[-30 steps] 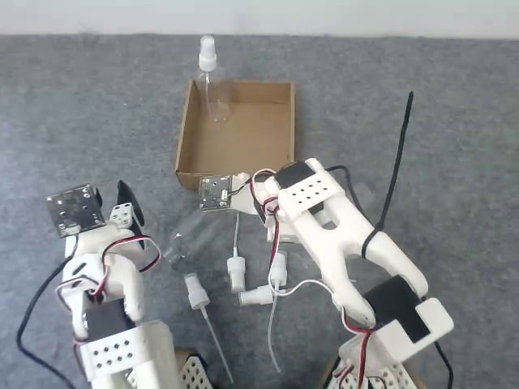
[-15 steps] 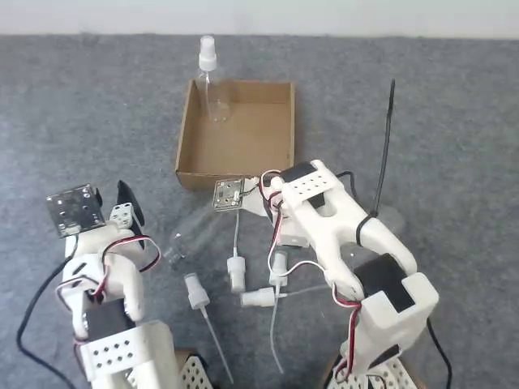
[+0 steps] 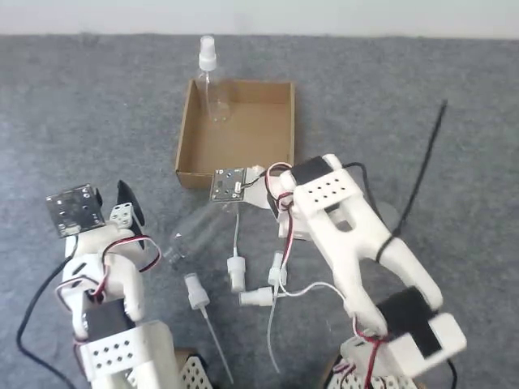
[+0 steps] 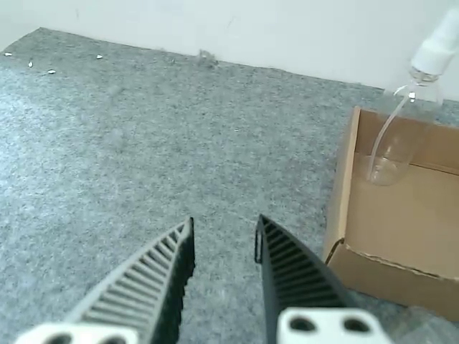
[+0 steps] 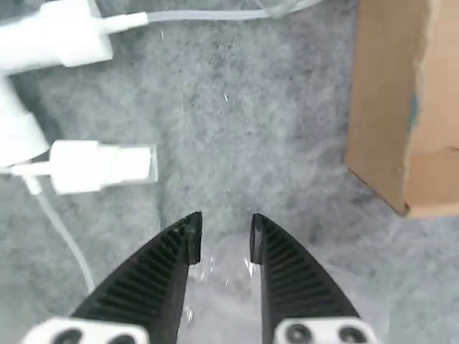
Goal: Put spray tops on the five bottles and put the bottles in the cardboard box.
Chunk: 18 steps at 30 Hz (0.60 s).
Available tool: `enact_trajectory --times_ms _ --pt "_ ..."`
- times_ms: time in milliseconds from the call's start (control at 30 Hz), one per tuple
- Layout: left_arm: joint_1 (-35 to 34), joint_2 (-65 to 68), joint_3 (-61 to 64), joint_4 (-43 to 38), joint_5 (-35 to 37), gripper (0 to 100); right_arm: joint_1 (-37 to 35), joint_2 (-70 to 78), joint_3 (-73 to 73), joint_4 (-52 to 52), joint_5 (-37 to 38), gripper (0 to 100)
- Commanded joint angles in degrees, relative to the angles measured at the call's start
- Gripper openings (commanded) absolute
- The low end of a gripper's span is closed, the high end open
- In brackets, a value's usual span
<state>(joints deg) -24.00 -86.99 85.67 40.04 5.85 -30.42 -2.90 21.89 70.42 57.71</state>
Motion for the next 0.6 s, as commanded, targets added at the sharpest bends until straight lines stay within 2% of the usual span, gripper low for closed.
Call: enact_trajectory --times_ms 0,200,567 --pt "-0.09 -0.97 -0.57 -2.20 0.44 14 1.10 -7.78 -0.53 2.95 0.35 7.0" --pt "-0.09 -0.97 -0.57 -2.20 0.44 14 1.71 -11.74 -0.53 3.56 0.62 6.9" --pt "-0.09 -0.97 -0.57 -2.20 0.44 14 1.98 -13.41 -0.70 11.56 2.46 7.5"
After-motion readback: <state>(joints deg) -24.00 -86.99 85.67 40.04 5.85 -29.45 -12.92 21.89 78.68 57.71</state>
